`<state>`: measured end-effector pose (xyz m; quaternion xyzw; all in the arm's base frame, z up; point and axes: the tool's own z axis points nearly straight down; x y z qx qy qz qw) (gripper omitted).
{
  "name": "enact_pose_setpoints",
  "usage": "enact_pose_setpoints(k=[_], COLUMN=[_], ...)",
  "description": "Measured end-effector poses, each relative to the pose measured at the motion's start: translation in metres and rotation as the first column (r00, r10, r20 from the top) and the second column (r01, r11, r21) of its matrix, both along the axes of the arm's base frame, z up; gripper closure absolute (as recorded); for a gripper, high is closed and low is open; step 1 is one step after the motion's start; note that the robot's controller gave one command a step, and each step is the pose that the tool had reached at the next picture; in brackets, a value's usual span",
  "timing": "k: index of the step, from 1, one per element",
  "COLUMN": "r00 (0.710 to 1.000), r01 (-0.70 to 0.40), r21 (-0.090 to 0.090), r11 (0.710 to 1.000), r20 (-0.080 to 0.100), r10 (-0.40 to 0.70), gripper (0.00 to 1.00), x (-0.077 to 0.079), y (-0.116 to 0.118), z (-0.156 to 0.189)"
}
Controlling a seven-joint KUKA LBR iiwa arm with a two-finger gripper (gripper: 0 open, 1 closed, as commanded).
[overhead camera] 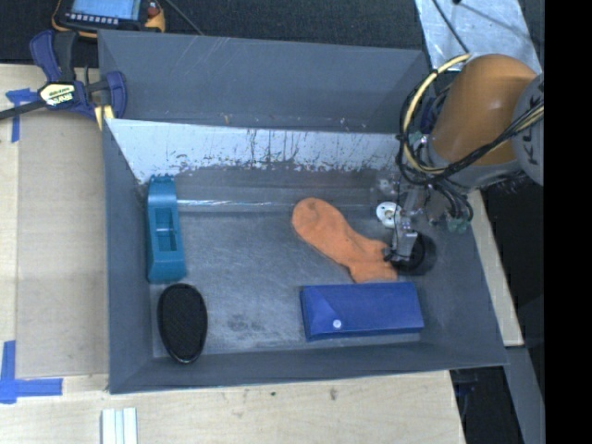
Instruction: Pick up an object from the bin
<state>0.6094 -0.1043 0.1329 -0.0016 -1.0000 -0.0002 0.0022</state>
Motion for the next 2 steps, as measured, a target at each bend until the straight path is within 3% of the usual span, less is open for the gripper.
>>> enact_pose_setpoints(k=[1,2], r00=[1.0,0.966], r01=[-0.002,0.257], r21=[-0.001,0.0], r11=[1.0,0.966], r20=[0.008,0.008], r10=[0.002,-0.257], gripper=[0.0,1.0], x=[0.002,-0.039], y=[0.0,0.01], z=[0.005,-0.062])
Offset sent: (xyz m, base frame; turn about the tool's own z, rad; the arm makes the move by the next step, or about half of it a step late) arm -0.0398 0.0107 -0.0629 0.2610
